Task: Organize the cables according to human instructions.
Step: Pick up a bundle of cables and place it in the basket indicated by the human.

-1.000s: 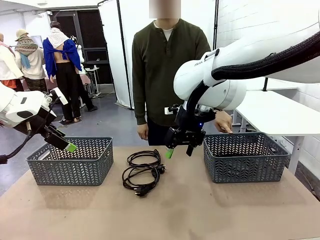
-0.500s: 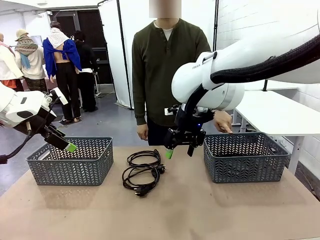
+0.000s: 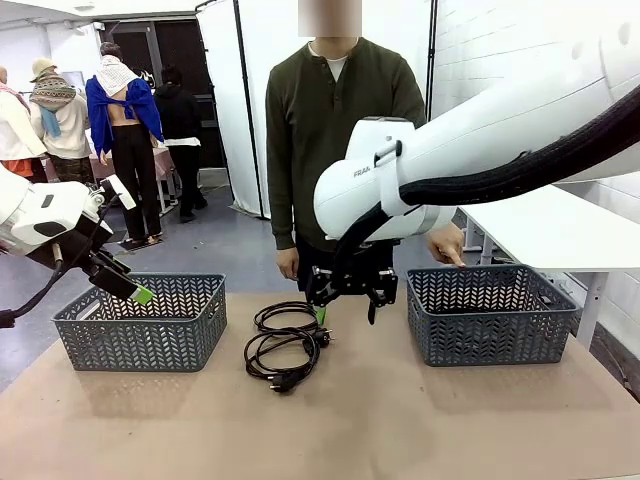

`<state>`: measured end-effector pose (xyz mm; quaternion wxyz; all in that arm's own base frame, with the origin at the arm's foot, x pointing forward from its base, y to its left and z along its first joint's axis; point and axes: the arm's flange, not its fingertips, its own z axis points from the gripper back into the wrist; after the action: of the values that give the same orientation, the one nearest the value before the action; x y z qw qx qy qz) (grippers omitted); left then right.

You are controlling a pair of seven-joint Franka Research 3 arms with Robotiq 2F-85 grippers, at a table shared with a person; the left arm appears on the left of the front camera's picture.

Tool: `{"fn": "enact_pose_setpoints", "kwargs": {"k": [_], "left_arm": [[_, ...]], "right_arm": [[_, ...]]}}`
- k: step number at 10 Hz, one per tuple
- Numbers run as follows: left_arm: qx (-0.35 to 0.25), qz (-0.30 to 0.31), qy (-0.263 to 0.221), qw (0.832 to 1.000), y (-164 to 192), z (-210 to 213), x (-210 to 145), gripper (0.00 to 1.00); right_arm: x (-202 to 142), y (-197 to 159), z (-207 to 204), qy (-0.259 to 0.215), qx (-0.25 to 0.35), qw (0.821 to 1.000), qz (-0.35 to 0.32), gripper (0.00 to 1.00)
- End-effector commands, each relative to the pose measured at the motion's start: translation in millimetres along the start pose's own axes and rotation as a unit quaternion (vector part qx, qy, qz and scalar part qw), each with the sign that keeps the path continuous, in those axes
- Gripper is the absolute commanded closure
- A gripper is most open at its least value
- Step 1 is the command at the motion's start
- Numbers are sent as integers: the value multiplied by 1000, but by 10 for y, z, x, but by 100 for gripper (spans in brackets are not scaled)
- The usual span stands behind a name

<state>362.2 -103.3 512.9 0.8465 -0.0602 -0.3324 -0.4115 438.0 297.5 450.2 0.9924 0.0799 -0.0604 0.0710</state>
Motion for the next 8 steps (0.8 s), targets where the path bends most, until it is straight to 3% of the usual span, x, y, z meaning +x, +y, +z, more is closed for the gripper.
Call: {"fn": "enact_pose_setpoints", "kwargs": {"k": [1, 4, 7, 8], "left_arm": [[0, 3, -1, 1000, 15, 0, -9, 0], [0, 3, -1, 1000, 15, 0, -9, 0], [0, 3, -1, 1000, 15, 0, -9, 0], [0, 3, -1, 1000, 15, 0, -9, 0]], "right_arm": [[169, 141, -140, -15, -15, 998, -65, 0], [323, 222, -379, -9, -26, 993, -112, 0], [361, 291, -491, 0, -37, 993, -110, 0], [297, 152, -455, 5, -21, 994, -108, 0]]}}
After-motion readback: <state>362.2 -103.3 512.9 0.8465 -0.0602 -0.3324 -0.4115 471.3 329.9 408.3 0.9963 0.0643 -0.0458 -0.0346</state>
